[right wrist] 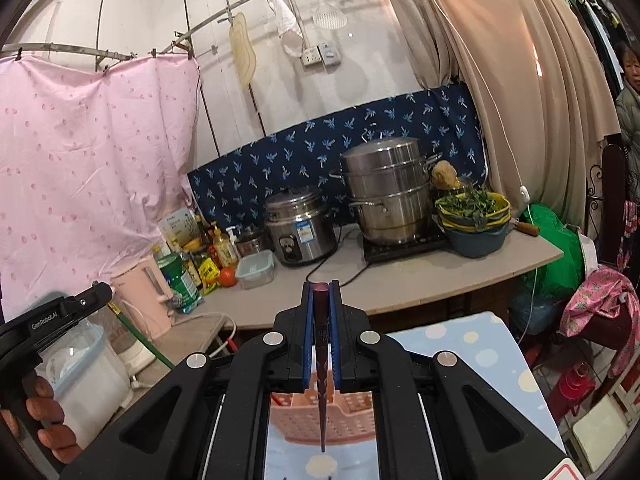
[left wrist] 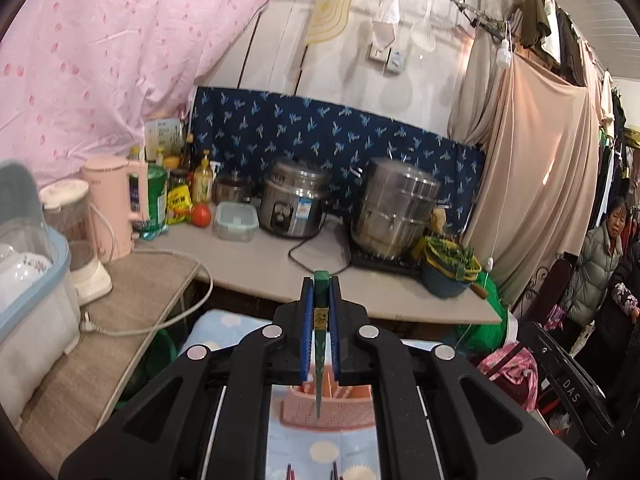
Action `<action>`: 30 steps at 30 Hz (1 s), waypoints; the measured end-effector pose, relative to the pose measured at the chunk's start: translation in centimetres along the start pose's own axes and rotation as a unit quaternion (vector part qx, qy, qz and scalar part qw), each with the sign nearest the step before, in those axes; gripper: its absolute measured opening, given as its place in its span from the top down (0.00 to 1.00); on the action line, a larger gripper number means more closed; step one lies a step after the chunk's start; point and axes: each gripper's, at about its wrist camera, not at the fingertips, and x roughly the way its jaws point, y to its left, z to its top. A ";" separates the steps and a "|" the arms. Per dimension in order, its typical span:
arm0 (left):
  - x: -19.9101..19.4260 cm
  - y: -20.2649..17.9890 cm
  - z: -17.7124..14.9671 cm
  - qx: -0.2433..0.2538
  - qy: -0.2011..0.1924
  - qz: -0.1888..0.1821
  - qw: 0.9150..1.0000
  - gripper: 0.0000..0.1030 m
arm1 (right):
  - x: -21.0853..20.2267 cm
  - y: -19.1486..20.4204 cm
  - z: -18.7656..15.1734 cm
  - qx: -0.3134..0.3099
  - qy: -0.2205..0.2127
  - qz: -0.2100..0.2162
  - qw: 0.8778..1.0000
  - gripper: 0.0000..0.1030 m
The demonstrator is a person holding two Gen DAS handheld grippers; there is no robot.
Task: Organize utensils
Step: 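Lift the green chopstick with the left tool while the right tool carries the dark red chopstick to the basket, then open the left tool over the pink basket while the right tool releases its chopstick into it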
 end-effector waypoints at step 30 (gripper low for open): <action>11.3 2.5 -6.2 -0.005 0.095 0.031 0.995 0.85 | 10.4 -1.9 -5.0 0.010 0.065 -0.020 0.998 0.77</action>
